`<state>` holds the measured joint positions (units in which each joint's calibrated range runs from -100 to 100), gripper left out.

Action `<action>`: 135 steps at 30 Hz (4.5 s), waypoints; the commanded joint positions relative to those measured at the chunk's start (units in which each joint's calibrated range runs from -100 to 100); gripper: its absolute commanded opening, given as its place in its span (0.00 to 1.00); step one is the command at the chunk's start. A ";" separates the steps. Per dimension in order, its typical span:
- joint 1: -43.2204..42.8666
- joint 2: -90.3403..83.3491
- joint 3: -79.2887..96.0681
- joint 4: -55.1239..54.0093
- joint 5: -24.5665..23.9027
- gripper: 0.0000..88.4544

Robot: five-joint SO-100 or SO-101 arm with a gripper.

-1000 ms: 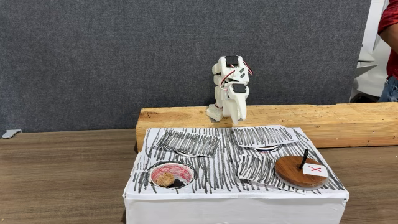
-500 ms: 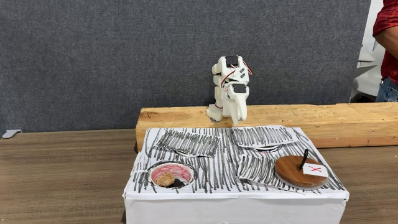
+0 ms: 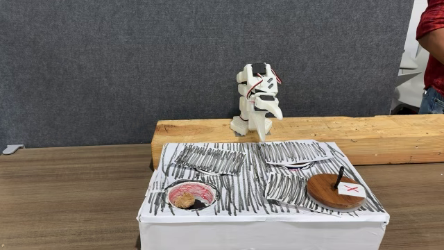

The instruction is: Pick the brown debris from the hole.

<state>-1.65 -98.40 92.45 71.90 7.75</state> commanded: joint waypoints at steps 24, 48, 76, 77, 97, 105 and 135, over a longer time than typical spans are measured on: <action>-0.11 -0.34 0.31 -0.84 0.98 0.34; -0.04 -0.34 0.31 -0.84 0.93 0.08; -0.18 -0.34 0.31 -0.84 0.93 0.04; -0.18 -0.34 0.31 -0.84 0.93 0.04; 0.33 -0.34 0.31 -0.84 0.93 0.04; 0.33 -0.34 0.31 -0.84 0.93 0.04; 0.33 -0.34 0.31 -0.84 0.93 0.04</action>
<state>-1.65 -98.40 92.99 71.90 8.47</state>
